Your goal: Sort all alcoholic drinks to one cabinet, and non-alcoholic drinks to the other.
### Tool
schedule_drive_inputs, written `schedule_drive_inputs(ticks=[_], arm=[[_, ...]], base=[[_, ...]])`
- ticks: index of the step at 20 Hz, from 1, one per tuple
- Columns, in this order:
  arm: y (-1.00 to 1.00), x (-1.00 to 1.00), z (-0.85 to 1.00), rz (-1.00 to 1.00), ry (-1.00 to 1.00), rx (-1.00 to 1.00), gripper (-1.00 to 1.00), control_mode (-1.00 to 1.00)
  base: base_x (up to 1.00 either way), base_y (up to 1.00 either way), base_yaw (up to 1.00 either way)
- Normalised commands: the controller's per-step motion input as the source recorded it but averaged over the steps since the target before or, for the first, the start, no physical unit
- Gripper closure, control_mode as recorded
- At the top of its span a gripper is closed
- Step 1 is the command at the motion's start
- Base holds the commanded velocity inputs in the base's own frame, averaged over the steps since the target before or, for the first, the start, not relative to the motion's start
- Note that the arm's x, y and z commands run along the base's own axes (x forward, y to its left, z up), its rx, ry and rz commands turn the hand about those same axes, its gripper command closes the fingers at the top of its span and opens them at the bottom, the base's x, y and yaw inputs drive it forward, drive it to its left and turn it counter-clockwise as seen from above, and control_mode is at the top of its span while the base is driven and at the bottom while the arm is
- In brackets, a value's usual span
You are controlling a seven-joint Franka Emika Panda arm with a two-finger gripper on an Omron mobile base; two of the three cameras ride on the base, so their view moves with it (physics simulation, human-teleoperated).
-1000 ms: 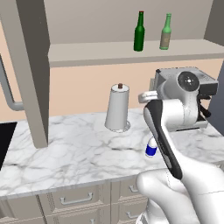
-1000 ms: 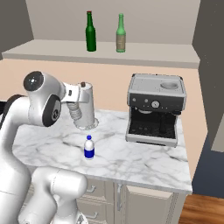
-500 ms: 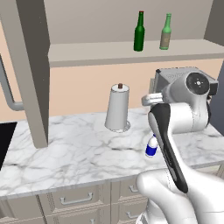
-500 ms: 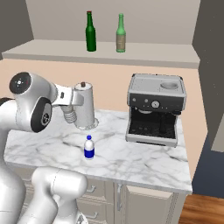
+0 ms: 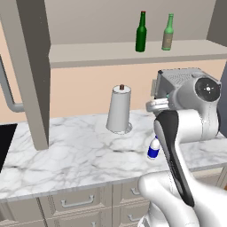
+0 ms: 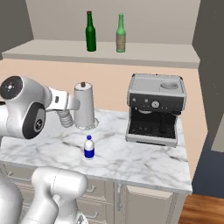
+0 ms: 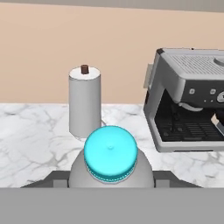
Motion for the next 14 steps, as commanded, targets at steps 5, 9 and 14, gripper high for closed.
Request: schedule_drive_inputs(ticks=[5, 9, 14], arm=[[0.01, -0.22, 0.0, 0.0, 0.0, 0.0, 1.0, -1.0], [0.0, -0.12, 0.0, 0.0, 0.0, 0.0, 1.0, -1.0], [0.0, -0.02, 0.0, 0.0, 0.0, 0.0, 1.0, -1.0]], base=[[0.0, 0.0, 0.0], [0.0, 0.0, 0.0], [0.0, 0.0, 0.0]])
